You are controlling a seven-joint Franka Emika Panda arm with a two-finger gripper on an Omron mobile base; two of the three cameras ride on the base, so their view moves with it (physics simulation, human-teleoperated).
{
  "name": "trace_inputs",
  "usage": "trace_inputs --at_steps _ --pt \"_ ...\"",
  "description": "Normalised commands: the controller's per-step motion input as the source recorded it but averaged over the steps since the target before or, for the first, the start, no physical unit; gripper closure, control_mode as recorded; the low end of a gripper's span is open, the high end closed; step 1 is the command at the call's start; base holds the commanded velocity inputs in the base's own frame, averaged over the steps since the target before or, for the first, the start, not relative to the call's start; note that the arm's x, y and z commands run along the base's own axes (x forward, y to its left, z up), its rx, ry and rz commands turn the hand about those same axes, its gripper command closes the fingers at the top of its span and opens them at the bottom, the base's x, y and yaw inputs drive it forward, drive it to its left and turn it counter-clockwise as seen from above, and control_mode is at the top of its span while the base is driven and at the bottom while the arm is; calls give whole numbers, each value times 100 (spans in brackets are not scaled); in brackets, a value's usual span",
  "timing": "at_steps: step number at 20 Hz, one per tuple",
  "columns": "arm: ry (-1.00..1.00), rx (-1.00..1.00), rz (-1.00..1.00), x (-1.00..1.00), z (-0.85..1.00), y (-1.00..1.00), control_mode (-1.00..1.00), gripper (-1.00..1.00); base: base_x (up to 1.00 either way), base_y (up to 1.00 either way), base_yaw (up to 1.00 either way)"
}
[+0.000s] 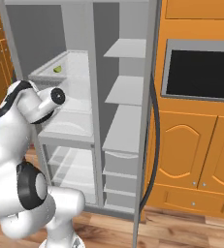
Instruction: There is a bowl on the dining counter. Grab a lemon wedge from the fridge and place it in the bowl. Then get the liquor bottle and glass cup from the cabinet and place them next to the bowl.
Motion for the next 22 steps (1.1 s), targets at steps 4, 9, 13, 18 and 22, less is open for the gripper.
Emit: trace_inputs --at_steps 4,9,13,18,22 --pt "0 0 14 -24 -15 87 -100 -100 0 0 0" --pt "0 0 15 -29 -10 93 -100 -100 0 0 0" --pt "0 0 13 -20 -1 90 -100 -100 0 0 0" --pt "-1 -2 9 -7 0 83 -100 -100 0 0 0" --pt "-3 -7 5 0 0 76 -100 -100 0 0 0"
